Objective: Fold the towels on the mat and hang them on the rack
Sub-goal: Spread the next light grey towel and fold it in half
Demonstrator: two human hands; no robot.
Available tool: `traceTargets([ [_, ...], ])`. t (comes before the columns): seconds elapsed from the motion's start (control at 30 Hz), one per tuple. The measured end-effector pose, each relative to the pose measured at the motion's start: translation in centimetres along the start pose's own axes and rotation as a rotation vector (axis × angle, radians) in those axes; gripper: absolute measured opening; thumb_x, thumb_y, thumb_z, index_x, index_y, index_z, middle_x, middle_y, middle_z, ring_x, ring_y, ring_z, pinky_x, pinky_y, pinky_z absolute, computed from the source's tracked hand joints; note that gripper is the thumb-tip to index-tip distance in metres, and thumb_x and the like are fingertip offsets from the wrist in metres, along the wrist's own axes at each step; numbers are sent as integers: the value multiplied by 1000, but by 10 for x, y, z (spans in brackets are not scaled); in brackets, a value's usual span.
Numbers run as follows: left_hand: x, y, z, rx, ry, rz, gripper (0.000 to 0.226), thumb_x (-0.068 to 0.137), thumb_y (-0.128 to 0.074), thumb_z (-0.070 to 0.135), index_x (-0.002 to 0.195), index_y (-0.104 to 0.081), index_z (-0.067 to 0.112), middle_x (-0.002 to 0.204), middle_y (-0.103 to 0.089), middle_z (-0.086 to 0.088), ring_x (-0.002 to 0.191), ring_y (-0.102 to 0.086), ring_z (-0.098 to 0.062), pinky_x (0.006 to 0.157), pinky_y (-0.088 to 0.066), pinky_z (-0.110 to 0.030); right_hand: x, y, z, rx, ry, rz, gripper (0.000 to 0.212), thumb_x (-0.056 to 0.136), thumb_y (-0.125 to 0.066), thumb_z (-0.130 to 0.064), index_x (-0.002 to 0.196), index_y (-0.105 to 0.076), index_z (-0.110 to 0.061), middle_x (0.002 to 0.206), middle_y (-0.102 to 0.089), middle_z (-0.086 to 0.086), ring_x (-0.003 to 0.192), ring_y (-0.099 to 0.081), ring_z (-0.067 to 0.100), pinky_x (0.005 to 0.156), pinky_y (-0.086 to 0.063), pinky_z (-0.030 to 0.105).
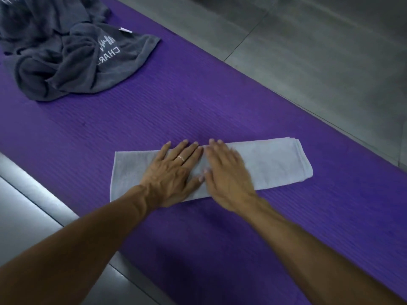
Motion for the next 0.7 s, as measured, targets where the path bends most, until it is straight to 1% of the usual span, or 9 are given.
traceTargets([
  [0.13,-2,-1,-1,-34,-55,-19,80,91,-13,68,155,-7,20,161,-15,0,149,-11,-20,121,-5,-44,-17,-14,72,-144,-58,-198,71,94,-2,-63,154,-16,-26,161,-16,2,149,-13,22,118,-16,48],
  [0.27,-1,-1,-1,-28,-55,-22,79,92,-15,67,155,-9,18,161,-18,0,148,-14,-21,120,-11,-46,-49,9,191,-208,-420,-261,74,90,5,-63,155,0,-27,163,-2,3,150,3,23,119,-2,54],
  [0.33,0,-3,0,-32,-56,-28,79,92,-14,67,154,-11,18,160,-19,0,148,-16,-21,119,-14,-47,-47,22,181,-263,-475,-223,71,94,-3,-55,155,-9,-20,162,-6,8,149,3,28,117,-2,59],
  [0.4,0,-2,0,-41,-56,-21,80,92,-15,66,154,-13,17,160,-20,-1,147,-17,-22,119,-15,-48,-33,21,124,-197,-281,-163,66,97,-13,-51,154,-19,-18,161,-13,7,149,-7,27,118,-7,56],
  [0.47,2,0,1,-38,-111,-11,82,92,-17,67,154,-15,14,160,-21,-5,147,-18,-24,119,-17,-48,-32,2,81,-89,-97,-247,69,94,0,-60,154,-6,-28,162,1,-2,150,0,18,120,-3,47],
  [0.53,-2,-1,2,21,-281,-28,85,92,-19,69,154,-13,12,160,-16,-11,148,-15,-28,119,-15,-48,-38,-6,97,-92,-227,-321,74,87,13,-65,153,8,-31,160,13,-8,149,9,15,119,4,45],
  [0.57,-7,-3,-1,68,-395,-46,86,92,-20,70,155,-10,13,161,-11,-13,148,-10,-29,120,-11,-48,-40,-5,113,-131,-334,-324,73,88,11,-63,153,10,-29,161,13,-7,149,9,16,119,3,47],
  [0.63,-24,-3,-17,151,-603,-104,86,91,-22,70,155,-1,16,162,2,-11,149,3,-28,120,-1,-46,-39,-2,125,-195,-472,-391,66,96,-2,-53,154,7,-23,163,9,-2,149,6,20,119,-3,51],
  [0.7,-42,-1,-45,221,-721,-181,88,90,-21,71,154,8,19,161,13,-7,148,13,-25,119,4,-44,-28,7,107,-242,-477,-466,62,100,-17,-42,154,0,-15,162,4,5,149,-2,26,119,-10,51],
])
Point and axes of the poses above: each hand's wrist, its own x-axis towards the middle knuckle, its own y-axis out of the back of the hand, z = x × y, the point moved 10 cm from there along x, towards the middle knuckle
